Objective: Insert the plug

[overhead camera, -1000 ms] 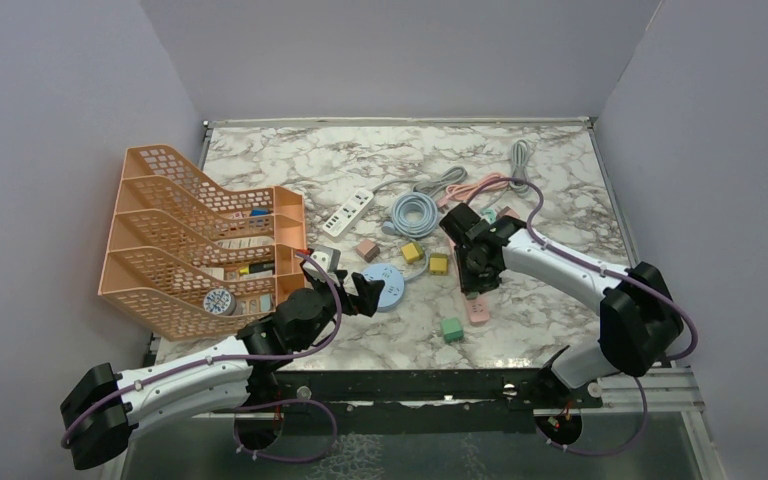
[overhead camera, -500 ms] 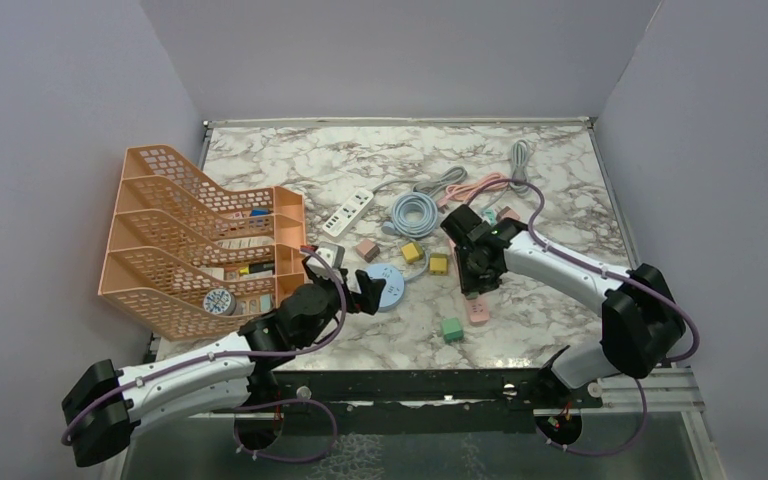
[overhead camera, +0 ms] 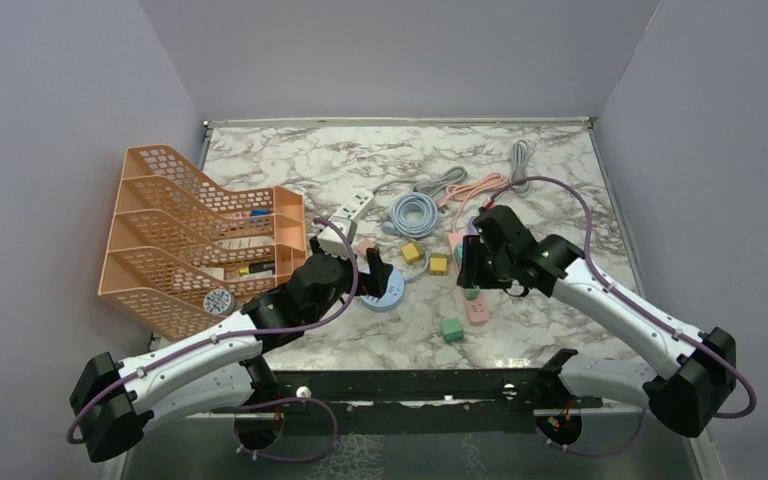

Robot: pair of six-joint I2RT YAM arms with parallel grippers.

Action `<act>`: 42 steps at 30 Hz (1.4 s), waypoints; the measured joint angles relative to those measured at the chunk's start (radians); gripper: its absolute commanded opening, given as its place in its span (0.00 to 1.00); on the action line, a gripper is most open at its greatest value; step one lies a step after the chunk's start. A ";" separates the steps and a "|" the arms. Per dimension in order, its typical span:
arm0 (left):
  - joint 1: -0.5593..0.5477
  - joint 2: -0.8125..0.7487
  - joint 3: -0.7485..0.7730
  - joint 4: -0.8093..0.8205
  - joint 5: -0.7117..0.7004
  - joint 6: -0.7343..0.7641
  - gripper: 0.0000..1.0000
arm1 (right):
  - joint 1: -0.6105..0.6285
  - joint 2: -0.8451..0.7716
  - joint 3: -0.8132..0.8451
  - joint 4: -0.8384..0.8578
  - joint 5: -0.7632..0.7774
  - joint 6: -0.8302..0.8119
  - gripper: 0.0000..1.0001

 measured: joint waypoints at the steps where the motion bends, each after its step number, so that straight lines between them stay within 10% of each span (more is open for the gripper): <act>1: 0.005 0.007 0.009 -0.010 0.012 -0.002 0.99 | 0.007 -0.020 -0.009 -0.001 -0.008 0.002 0.50; 21: 0.102 0.132 0.454 -0.301 0.083 0.033 0.99 | 0.333 0.260 -0.124 0.022 0.071 0.218 0.56; 32: 0.116 0.150 0.480 -0.338 0.069 0.083 0.99 | 0.336 0.288 -0.174 0.145 0.072 0.212 0.24; 42: 0.195 0.202 0.551 -0.406 0.216 0.105 0.99 | 0.337 0.153 -0.231 0.245 0.138 0.123 0.19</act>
